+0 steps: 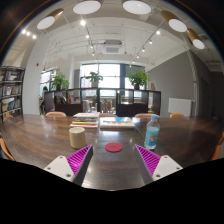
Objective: Pour water
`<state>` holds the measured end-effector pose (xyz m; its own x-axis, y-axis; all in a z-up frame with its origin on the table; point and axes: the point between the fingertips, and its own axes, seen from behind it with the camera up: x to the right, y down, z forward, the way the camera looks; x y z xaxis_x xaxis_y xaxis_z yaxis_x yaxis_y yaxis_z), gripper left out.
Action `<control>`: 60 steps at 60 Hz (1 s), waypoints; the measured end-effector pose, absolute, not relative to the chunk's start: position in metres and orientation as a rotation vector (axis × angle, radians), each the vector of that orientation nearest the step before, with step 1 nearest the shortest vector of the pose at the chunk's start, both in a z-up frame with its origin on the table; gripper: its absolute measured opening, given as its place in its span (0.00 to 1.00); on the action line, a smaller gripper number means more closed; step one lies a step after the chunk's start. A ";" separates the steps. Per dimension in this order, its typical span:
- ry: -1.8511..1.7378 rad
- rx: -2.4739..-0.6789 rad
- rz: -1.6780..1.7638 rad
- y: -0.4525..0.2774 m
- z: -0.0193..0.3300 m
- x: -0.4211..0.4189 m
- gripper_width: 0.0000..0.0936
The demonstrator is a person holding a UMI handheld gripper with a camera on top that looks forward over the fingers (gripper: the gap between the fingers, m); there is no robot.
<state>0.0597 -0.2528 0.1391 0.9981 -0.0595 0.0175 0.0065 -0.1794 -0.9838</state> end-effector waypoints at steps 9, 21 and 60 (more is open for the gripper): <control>0.096 -1.768 -0.158 -0.211 0.108 0.175 0.90; 0.086 -1.742 -0.229 -0.140 0.103 0.243 0.90; 0.153 -1.665 -0.260 -0.019 0.097 0.296 0.35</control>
<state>0.2959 -0.0186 0.0966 0.9645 -0.2520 0.0794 0.0525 -0.1119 -0.9923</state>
